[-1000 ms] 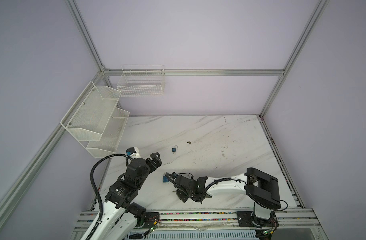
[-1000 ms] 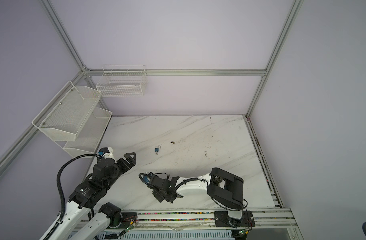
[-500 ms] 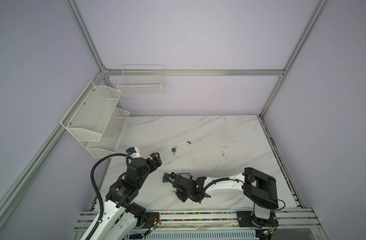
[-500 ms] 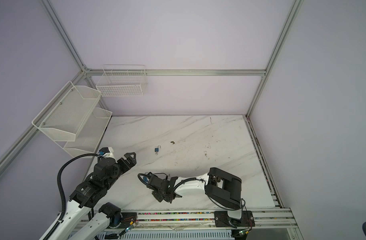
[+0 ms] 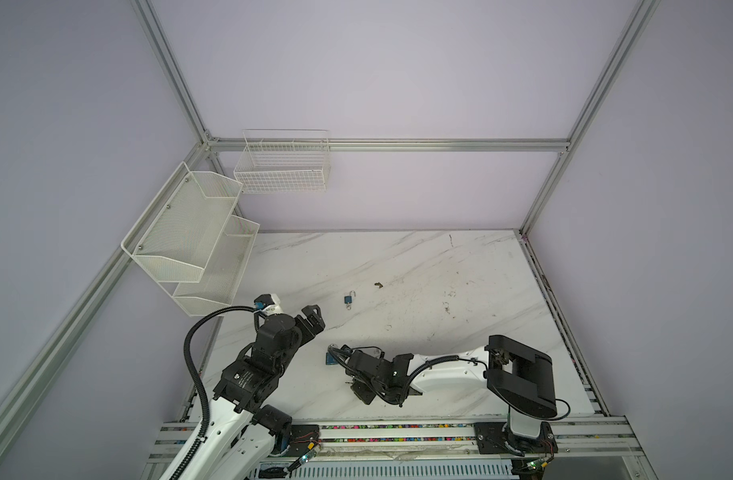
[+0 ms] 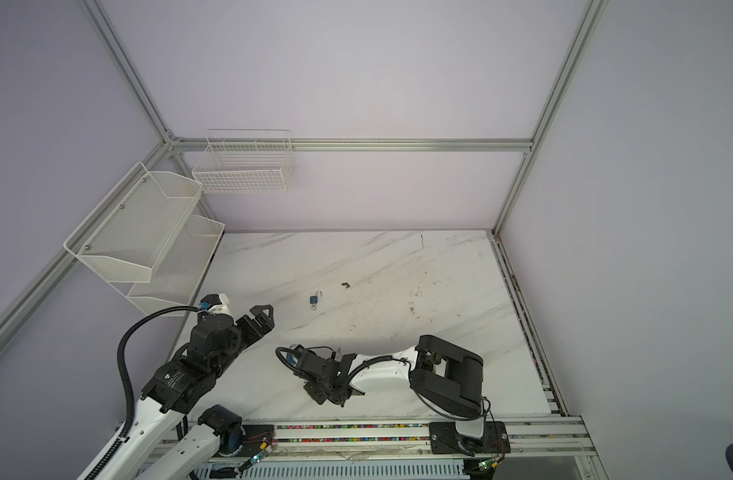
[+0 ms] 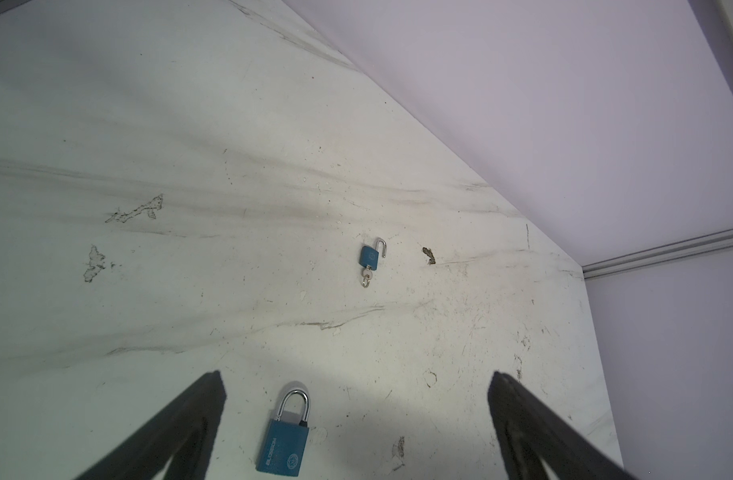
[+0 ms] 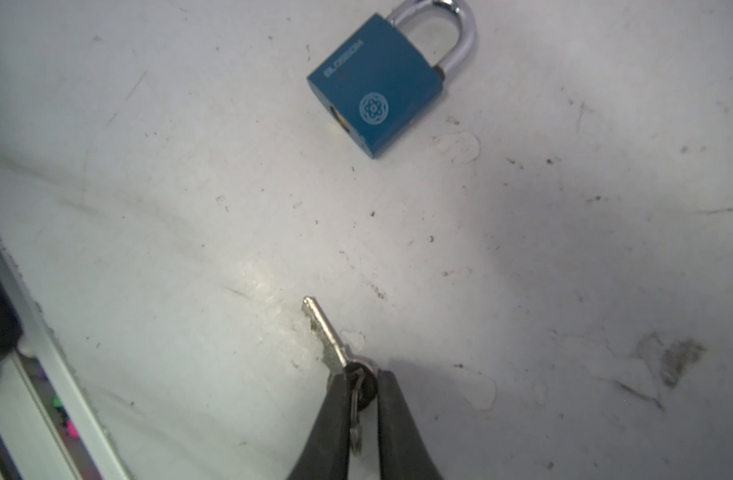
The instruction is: Unlock with the key
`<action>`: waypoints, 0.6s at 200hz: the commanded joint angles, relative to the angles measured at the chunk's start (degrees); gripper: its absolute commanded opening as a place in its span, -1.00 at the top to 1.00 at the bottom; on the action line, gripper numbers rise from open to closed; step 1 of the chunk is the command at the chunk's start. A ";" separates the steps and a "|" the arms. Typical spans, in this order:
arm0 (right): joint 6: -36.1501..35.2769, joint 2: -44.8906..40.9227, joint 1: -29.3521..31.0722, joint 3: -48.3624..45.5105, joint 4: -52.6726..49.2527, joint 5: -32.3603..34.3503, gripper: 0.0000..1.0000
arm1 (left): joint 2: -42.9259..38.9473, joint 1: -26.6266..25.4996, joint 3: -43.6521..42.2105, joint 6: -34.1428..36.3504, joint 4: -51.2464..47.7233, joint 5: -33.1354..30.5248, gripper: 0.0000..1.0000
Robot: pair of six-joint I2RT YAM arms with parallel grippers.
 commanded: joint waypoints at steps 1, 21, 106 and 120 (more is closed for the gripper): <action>-0.77 -0.16 0.32 -1.65 -1.37 1.65 0.78 | -0.20 0.26 -0.26 -0.59 1.67 0.23 -1.00; -0.62 -2.54 0.34 -3.40 1.11 2.00 0.82 | -0.17 0.21 -0.17 -0.96 1.92 0.63 -1.00; 3.45 -8.60 -1.79 -7.00 10.58 -0.89 1.00 | 1.59 0.21 0.47 -3.25 7.79 4.24 -0.99; 4.20 -10.02 -3.26 -8.00 12.45 -2.85 1.00 | 2.01 0.24 0.79 -3.34 8.66 5.19 -1.00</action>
